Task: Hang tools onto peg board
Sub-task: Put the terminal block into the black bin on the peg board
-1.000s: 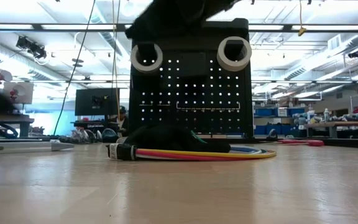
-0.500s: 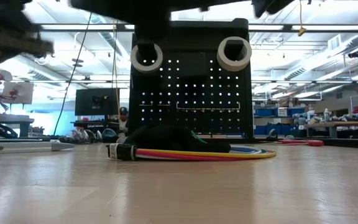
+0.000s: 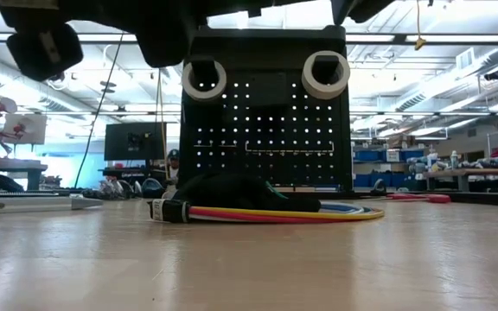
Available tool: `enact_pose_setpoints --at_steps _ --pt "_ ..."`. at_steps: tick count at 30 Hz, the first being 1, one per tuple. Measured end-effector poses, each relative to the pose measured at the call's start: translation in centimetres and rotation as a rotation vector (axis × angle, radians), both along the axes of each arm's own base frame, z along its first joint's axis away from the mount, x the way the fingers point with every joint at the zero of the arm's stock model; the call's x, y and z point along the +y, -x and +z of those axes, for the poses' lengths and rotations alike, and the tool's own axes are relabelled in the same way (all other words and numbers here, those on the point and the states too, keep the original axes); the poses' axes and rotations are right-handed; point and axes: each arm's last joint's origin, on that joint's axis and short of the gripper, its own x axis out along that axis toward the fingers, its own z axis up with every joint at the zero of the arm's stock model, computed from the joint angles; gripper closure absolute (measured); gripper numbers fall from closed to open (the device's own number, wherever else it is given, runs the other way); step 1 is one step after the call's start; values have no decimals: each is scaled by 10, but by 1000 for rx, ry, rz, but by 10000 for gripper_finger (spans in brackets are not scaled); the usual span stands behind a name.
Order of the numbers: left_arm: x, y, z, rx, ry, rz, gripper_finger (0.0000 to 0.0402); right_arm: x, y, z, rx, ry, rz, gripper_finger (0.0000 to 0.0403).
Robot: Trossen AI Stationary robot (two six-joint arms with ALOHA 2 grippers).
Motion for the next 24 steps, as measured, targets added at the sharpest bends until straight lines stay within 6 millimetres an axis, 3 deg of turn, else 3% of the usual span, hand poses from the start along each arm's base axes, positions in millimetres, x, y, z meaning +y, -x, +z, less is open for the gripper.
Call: enact_pose_setpoints --at_steps 5,12,15,20,24 --pt "3 -3 0 1 1 -15 313 1 0 0 3 -1 3 256" --pt "4 -6 2 -15 8 -44 313 2 1 -1 15 25 9 331" --pt "4 -6 2 -19 -11 -39 308 3 2 -1 14 26 -2 340" --pt "12 -3 10 -71 -177 -32 274 6 4 1 -2 -8 -69 349" --pt "30 2 35 -203 -355 88 241 4 7 10 -1 -32 -154 352"
